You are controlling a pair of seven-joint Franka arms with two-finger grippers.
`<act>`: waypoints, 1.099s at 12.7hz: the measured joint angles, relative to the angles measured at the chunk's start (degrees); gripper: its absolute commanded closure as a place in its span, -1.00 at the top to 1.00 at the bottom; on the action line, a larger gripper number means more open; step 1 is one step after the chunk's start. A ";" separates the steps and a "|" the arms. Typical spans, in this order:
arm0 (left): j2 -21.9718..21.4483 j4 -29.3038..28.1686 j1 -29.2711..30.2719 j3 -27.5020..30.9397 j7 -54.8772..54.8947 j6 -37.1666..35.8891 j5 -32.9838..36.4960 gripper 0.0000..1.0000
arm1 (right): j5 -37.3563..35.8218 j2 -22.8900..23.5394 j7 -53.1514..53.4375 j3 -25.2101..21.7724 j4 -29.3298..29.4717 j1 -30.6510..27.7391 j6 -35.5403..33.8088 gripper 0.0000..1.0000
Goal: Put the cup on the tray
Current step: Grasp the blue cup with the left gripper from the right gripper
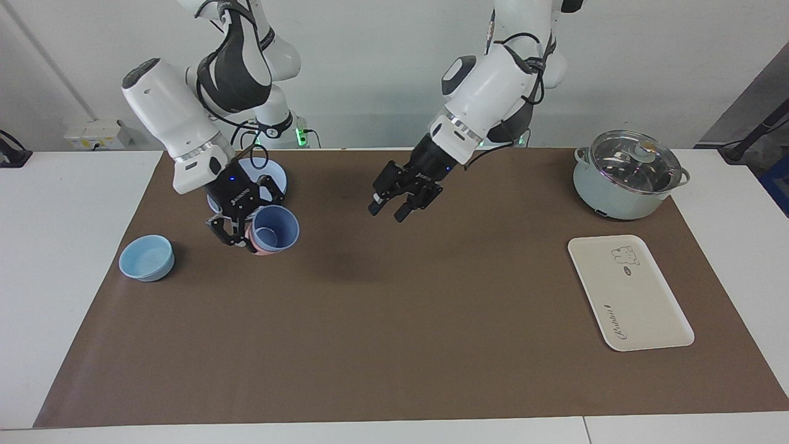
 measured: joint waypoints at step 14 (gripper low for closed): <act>6.95 6.59 -5.07 0.84 -2.01 -3.87 0.90 -1.00 | -5.54 -0.87 1.84 -0.03 0.07 2.60 -1.36 -1.00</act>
